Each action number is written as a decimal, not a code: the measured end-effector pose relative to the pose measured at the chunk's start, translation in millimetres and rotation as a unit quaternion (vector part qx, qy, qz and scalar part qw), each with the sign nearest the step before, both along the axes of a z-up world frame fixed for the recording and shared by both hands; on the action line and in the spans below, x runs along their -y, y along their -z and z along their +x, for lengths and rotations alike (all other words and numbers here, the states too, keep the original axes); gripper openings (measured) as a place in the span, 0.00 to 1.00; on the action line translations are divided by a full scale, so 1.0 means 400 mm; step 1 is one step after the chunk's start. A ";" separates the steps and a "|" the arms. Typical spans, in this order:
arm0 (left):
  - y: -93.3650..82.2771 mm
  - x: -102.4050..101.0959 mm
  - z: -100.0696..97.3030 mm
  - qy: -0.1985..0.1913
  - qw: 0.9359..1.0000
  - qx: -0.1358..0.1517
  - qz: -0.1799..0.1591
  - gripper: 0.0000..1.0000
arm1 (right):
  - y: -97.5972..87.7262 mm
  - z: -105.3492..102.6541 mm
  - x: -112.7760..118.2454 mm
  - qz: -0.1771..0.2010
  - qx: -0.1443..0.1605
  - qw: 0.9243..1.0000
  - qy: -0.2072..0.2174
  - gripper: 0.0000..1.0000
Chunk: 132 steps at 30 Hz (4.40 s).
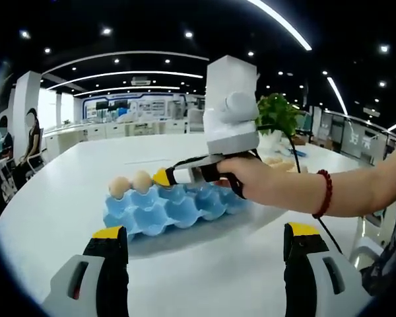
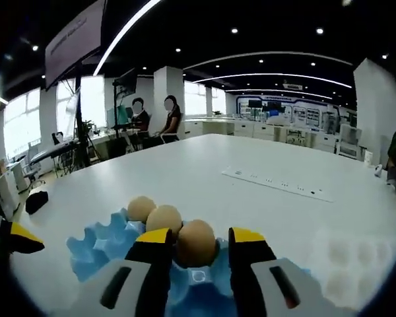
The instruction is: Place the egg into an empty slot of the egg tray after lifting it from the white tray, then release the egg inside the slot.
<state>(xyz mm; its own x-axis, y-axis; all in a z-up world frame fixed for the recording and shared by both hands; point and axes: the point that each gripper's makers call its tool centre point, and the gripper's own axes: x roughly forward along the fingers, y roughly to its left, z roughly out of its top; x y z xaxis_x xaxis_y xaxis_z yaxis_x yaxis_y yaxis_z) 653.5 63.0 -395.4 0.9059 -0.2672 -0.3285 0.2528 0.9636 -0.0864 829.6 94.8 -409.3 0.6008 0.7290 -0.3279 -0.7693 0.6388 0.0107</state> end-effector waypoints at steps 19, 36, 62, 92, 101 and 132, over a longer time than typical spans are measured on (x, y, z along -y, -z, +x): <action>-0.020 0.010 0.000 0.001 1.000 0.015 -0.009 1.00 | -0.047 0.005 0.050 -0.006 0.006 1.000 0.014 0.51; -0.015 0.017 0.008 0.008 1.000 0.013 -0.008 1.00 | -0.033 0.027 0.157 -0.006 -0.002 0.999 0.046 0.51; -0.014 0.031 0.024 0.017 1.000 0.012 -0.004 1.00 | -0.030 0.047 0.285 -0.017 0.005 0.996 0.082 0.51; -0.014 0.046 0.027 0.014 1.000 0.013 -0.012 1.00 | -0.019 0.055 0.443 -0.016 -0.017 0.990 0.139 0.51; -0.011 0.046 0.028 0.009 1.000 0.012 -0.013 1.00 | -0.028 0.055 0.467 -0.016 -0.014 0.989 0.145 0.51; -0.007 0.039 0.051 0.017 1.000 0.006 -0.010 1.00 | -0.039 0.094 0.617 -0.037 -0.006 0.979 0.200 0.50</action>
